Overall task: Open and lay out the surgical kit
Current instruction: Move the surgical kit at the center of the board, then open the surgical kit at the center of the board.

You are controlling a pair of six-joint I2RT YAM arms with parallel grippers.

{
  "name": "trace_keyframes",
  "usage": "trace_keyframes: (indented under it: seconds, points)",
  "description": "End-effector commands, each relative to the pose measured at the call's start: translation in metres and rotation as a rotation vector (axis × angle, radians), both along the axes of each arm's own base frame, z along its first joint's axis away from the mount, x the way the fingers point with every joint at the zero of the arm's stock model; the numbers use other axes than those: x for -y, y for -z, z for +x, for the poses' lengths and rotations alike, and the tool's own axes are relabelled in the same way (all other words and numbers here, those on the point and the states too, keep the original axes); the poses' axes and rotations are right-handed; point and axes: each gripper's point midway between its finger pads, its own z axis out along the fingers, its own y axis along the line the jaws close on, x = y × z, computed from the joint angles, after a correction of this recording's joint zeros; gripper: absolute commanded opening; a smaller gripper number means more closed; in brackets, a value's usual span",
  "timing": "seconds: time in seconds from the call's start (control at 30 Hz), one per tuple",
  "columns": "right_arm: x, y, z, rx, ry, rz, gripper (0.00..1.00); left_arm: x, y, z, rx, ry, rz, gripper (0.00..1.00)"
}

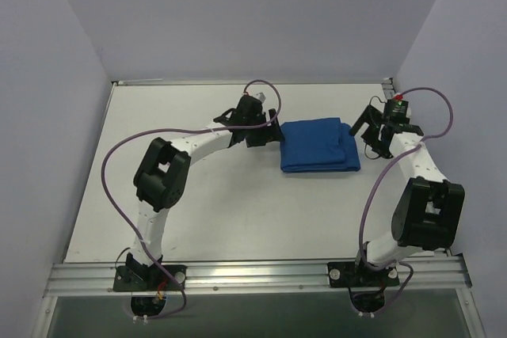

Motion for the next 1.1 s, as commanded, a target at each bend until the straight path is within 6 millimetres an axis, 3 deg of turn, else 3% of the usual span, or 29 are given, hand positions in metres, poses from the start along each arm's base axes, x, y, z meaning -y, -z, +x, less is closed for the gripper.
trace_keyframes:
  seconds: [0.0,0.2,0.47,0.67,0.8,1.07]
  points:
    - [-0.009,0.0,-0.024,-0.036,-0.072,0.026,0.92,0.004,-0.048,-0.002,0.073,0.005,-0.055,0.84]
    - [-0.035,-0.005,-0.026,0.033,-0.201,0.077,0.93,0.005,-0.056,-0.007,0.078,0.014,-0.066,0.84]
    - [-0.037,0.012,-0.034,-0.005,-0.213,0.087,0.96,0.007,-0.06,-0.012,0.069,0.025,-0.097,0.84]
    - [-0.049,0.019,-0.033,-0.012,-0.243,0.135,0.91,0.006,-0.059,-0.017,0.065,0.029,-0.103,0.85]
    - [-0.049,0.017,-0.037,-0.004,-0.225,0.127,0.93,0.005,-0.062,-0.02,0.069,0.032,-0.109,0.85]
    - [-0.056,0.033,-0.046,-0.034,-0.221,0.179,0.91,0.005,-0.065,-0.026,0.062,0.04,-0.133,0.85]
